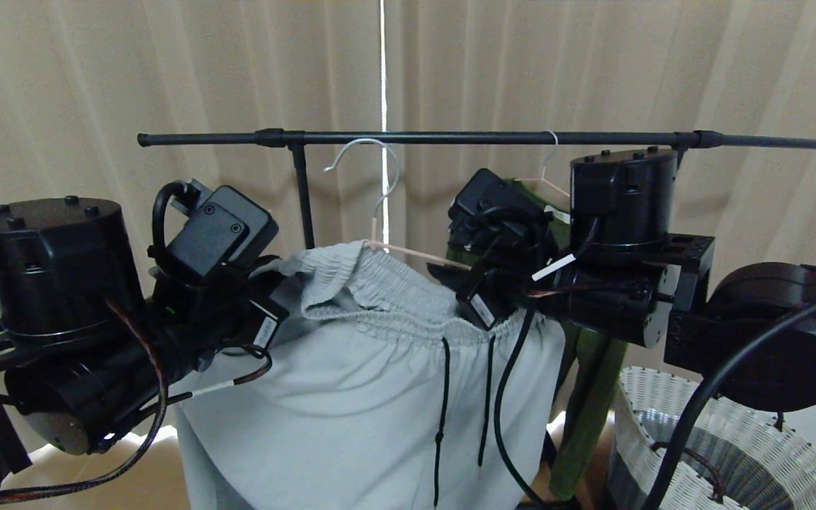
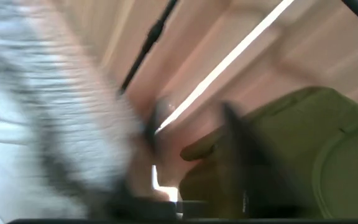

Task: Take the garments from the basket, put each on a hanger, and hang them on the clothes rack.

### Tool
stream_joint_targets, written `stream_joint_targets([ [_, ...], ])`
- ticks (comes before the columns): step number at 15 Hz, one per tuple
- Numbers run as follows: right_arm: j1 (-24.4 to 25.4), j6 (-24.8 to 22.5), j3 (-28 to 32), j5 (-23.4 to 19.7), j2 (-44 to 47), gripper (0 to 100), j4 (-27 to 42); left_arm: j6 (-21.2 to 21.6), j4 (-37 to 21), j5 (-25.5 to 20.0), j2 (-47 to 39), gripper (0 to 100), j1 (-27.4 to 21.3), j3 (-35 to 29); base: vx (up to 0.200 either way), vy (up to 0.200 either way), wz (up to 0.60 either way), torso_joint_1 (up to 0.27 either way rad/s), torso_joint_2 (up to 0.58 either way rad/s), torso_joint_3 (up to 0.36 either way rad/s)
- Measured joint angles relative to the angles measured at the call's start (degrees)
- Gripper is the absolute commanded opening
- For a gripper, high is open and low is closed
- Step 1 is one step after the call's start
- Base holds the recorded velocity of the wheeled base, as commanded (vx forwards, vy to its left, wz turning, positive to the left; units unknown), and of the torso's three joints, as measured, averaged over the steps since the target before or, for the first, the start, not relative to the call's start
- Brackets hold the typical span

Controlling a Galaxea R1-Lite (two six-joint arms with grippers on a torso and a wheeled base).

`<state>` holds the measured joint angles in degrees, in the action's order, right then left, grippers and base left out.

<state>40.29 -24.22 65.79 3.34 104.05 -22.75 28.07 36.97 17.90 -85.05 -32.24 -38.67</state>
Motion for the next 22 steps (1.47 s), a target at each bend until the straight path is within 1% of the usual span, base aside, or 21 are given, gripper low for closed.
stream_joint_targets([
  [8, 0.0, 0.0, -0.1, 0.2, -0.2, 0, 0.0, 0.1, 0.0, 0.0, -0.3, 0, 0.2, 0.2, 0.000, 0.000, 0.00, 0.000, 0.00, 0.000],
  [9, 0.0, 0.0, -0.1, 0.2, -0.3, 0, 0.0, 0.1, -0.2, -0.1, -0.3, 100, 0.2, 0.2, 0.000, 0.000, 0.00, 0.000, 0.00, 0.000],
  [11, -0.2, 0.0, -0.4, 0.7, -0.9, 0, 0.1, 0.0, -0.3, -0.1, -0.2, 100, 0.3, 0.3, 0.000, 0.000, 0.00, 0.000, 0.00, 0.000],
  [13, -0.3, 0.1, -0.9, 2.8, -1.7, 0, 0.1, -0.1, -0.4, -0.6, 0.3, 100, 0.1, 0.7, 0.000, 0.000, 0.00, 0.000, 0.00, 0.000],
  [14, -0.8, 0.1, -1.5, 3.1, -2.1, 0, 0.0, -0.1, -0.4, -1.4, 0.8, 100, 0.1, 1.1, 0.000, 0.000, 0.00, 0.000, 0.00, 0.000],
  [16, -2.5, 0.1, -3.1, 3.1, -3.3, 0, 0.0, -0.2, -0.4, -4.7, 2.6, 100, 0.1, 2.9, 0.000, 0.000, 0.00, 0.000, 0.00, 0.000],
  [17, -3.3, 0.1, -3.9, 3.1, -4.0, 0, 0.0, -0.1, -0.4, -5.3, 3.6, 100, 0.1, 3.9, 0.000, 0.000, 0.00, 0.000, 0.00, 0.000],
  [20, -5.3, 0.1, -6.8, 3.1, -7.0, 0, 0.0, -0.4, -0.3, -5.5, 5.9, 100, 0.3, 7.4, 0.000, 0.000, 0.00, 0.000, 0.00, 0.000],
  [22, -6.2, 0.2, -8.5, 3.0, -9.2, 0, -0.2, -1.3, -0.1, -5.6, 6.5, 100, 0.8, 9.2, 0.000, 0.000, 0.00, 0.000, 0.00, 0.000],
])
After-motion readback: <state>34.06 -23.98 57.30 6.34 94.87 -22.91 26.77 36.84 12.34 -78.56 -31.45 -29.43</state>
